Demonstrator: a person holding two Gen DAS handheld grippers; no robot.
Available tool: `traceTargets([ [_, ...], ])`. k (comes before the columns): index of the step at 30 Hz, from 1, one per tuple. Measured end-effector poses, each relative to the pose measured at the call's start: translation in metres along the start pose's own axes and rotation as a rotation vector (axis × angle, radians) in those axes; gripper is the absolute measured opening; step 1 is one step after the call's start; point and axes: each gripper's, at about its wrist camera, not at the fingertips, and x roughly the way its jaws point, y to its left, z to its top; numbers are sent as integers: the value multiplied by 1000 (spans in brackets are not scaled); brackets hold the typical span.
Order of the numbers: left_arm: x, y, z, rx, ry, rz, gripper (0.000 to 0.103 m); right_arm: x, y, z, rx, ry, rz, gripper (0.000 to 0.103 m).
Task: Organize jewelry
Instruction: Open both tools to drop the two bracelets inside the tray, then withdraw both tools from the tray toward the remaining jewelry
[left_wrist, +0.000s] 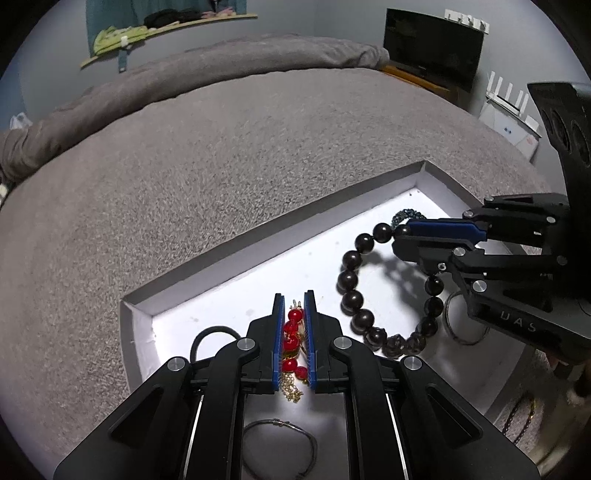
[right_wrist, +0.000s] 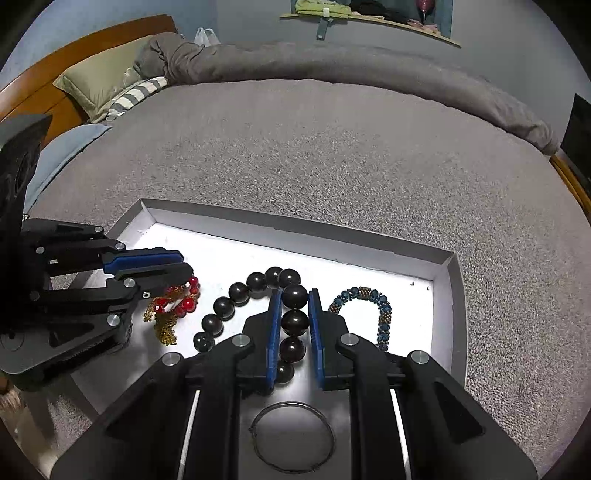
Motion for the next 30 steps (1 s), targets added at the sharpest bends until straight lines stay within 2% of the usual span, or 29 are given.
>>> traceTargets([
  [5, 1, 6, -1, -18, 6, -2, 14, 1, 5, 4, -11, -4, -6, 16],
  [7, 0, 8, -1, -27, -3, 11, 32, 1, 5, 3, -5, -10, -7, 24],
  [13, -12, 5, -6, -22, -31, 41, 35, -11, 4, -2, 3, -37, -12, 30],
  [15, -19, 5, -9, -34, -47, 43, 39, -19, 3, -6, 4, -59, -20, 41],
  [17, -25, 4, -11, -37, -64, 53, 49, -28, 3, -11, 5, -77, -24, 43],
  [19, -34, 2, -14, -36, -89, 68, 70, -36, 2, -14, 10, -90, -26, 47],
  [21, -43, -1, -17, -36, -111, 78, 76, -49, 1, -19, 21, -117, -31, 61],
  [23, -52, -3, -21, -34, -129, 87, 77, -59, -3, -24, 30, -142, -38, 66],
  [27, -71, -8, -31, -34, -159, 104, 88, -80, -8, -34, 47, -185, -48, 88],
  [29, -82, -13, -40, -25, -175, 119, 90, -89, -9, -39, 51, -207, -51, 98],
  [30, -87, -15, -44, -22, -181, 122, 93, -93, -11, -42, 54, -214, -55, 97],
])
